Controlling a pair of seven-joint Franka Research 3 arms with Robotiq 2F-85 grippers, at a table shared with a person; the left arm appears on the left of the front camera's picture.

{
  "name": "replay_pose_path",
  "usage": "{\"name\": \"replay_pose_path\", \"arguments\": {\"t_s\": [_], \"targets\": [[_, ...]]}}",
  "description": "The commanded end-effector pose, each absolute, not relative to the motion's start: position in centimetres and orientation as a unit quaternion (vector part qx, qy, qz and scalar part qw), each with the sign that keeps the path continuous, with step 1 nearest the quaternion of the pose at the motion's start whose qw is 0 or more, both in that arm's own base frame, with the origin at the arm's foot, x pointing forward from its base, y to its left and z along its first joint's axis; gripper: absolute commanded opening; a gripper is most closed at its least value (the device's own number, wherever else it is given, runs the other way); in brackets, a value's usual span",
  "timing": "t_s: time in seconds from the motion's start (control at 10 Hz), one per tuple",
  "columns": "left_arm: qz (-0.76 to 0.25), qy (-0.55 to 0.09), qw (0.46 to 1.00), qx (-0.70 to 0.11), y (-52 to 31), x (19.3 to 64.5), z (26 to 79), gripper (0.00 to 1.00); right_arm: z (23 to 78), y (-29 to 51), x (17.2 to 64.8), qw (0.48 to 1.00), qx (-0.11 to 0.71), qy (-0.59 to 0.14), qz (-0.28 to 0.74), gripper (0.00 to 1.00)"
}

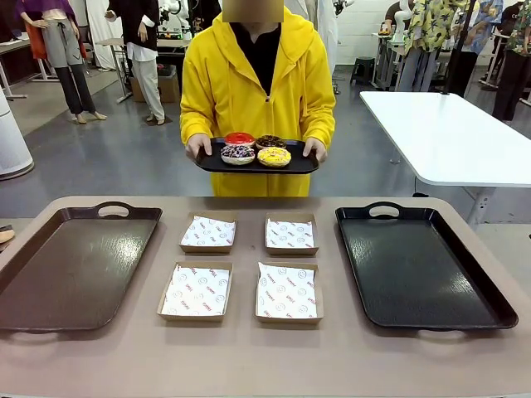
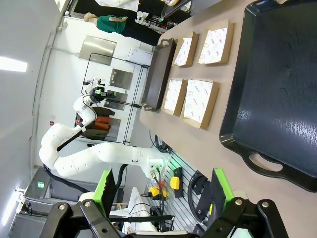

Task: Individually package the donuts and arrange them on the tray.
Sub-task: Pick up one Paper togo box.

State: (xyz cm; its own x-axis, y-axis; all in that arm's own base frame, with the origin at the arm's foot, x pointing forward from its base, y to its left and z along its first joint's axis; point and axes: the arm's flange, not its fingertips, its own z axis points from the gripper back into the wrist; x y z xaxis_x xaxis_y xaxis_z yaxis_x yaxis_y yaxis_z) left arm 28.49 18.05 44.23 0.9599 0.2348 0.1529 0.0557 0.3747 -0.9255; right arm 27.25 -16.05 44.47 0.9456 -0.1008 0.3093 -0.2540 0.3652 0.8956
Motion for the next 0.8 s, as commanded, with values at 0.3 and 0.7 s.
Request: {"name": "replay_pose_path", "arguments": {"t_s": [0.3,0.7], "targets": [[0.053,-0.135,0.814,-0.563,18.2,28.4,44.2,1.00,49.0,-13.2,31.3,0.840,0.523,-0.142,0.032,1.00],[0.053,-0.135,0.814,-0.563,18.2,28.4,44.2,1.00,54.5,-1.4,37.7,0.906,0.415,-0.075,0.044,1.00]]}}
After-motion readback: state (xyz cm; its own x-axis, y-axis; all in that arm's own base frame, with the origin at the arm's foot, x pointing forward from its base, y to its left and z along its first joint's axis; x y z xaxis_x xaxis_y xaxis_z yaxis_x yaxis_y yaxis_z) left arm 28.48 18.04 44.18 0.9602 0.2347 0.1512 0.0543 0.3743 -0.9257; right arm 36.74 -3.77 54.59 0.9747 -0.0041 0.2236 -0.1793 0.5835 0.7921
